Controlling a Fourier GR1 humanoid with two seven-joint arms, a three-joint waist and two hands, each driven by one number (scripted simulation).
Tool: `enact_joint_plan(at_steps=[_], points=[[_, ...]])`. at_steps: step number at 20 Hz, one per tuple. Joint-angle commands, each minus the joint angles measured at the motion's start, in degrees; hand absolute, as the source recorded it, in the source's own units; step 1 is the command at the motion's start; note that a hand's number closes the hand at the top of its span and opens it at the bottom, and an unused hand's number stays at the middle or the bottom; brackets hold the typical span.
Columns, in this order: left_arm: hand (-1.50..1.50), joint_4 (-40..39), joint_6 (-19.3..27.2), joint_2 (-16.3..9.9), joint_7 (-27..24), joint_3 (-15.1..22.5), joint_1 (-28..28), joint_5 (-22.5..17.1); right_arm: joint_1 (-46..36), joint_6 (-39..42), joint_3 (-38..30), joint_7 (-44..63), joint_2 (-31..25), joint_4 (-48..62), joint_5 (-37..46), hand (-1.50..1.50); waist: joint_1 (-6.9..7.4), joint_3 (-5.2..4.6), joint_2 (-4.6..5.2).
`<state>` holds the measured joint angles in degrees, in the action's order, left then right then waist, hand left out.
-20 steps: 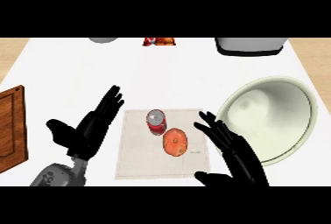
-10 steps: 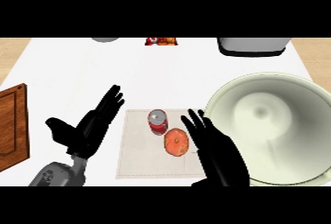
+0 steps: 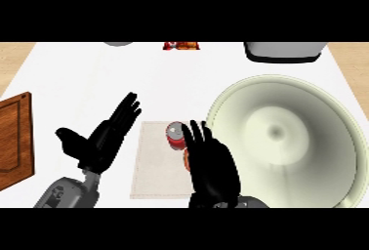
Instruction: Pick the squash from the placemat and place it in the bowl
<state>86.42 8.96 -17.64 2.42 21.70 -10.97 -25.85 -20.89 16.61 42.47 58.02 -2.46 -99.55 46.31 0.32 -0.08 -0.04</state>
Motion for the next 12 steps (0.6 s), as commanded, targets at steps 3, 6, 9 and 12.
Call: enact_joint_plan(at_steps=[3, 6, 9, 12], points=[[0.00, -0.8, -2.4, 0.1, 0.3, -2.3, -0.4, -0.6, -4.9, 3.6, -4.7, 5.7, 2.4, 9.3, -1.7, -1.50, 0.09, 0.05, 0.10], [0.00, 0.2, -3.4, -0.9, -0.5, -2.8, 1.9, -0.2, -3.9, 6.0, -4.2, 6.9, 2.4, 10.6, -2.1, -1.50, 0.11, 0.04, 0.05], [0.00, 2.9, -0.8, 0.8, 2.3, -2.0, 1.1, 1.5, -1.1, 3.3, 0.0, 7.6, 2.4, 11.6, -1.7, -1.50, 0.16, 0.07, -0.04], [0.00, 1.9, -1.4, 2.1, 1.5, -2.3, 2.5, 2.8, -2.7, 3.4, -1.3, 7.1, 2.4, 12.4, -3.2, -1.50, 0.00, 0.07, 0.01]])
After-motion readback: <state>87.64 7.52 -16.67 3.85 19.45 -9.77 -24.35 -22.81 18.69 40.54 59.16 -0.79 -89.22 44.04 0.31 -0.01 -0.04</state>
